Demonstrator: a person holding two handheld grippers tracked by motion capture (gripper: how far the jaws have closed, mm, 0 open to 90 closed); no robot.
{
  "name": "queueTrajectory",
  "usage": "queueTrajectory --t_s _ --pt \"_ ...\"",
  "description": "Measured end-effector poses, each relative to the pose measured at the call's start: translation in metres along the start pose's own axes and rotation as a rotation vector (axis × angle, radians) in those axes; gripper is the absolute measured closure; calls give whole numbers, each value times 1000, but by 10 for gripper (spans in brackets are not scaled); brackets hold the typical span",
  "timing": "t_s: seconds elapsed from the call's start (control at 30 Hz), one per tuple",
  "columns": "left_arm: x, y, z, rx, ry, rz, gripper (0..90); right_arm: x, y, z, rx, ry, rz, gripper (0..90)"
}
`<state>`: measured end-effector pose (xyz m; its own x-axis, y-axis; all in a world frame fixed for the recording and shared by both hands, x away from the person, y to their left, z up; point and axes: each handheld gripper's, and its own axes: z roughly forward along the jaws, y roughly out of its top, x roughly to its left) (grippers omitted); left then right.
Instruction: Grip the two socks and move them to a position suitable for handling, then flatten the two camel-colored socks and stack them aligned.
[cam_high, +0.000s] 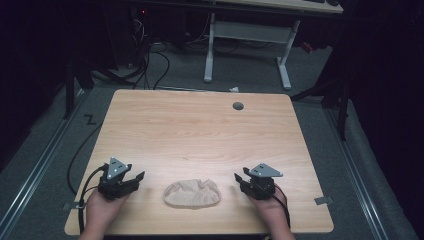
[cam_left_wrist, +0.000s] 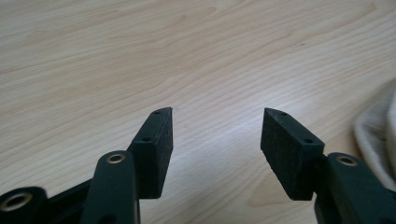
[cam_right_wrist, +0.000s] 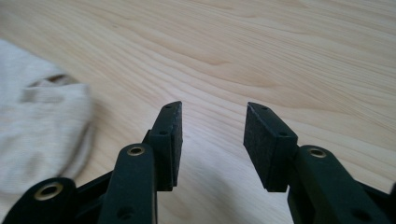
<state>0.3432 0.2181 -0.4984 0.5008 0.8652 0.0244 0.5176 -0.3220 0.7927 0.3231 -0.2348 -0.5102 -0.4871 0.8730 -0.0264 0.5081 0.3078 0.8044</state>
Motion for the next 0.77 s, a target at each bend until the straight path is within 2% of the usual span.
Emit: queueTrajectory --t_s 0.13,0.27,0.4,0.6,0.77 --pt "14 -2 3 16 29 -25 443 -16 -6 -6 -5 -51 30 553" --pt "22 -3 6 27 28 -58 444 -27 -10 -13 -11 -83 61 545" --pt "19 -2 6 15 23 -53 444 -32 -14 -17 -11 -101 70 545" --pt "17 -4 11 36 3 -44 444 -37 -15 -14 -2 -113 100 544" --pt "11 -3 10 34 -2 -17 444 -34 -13 -15 1 -107 81 539"
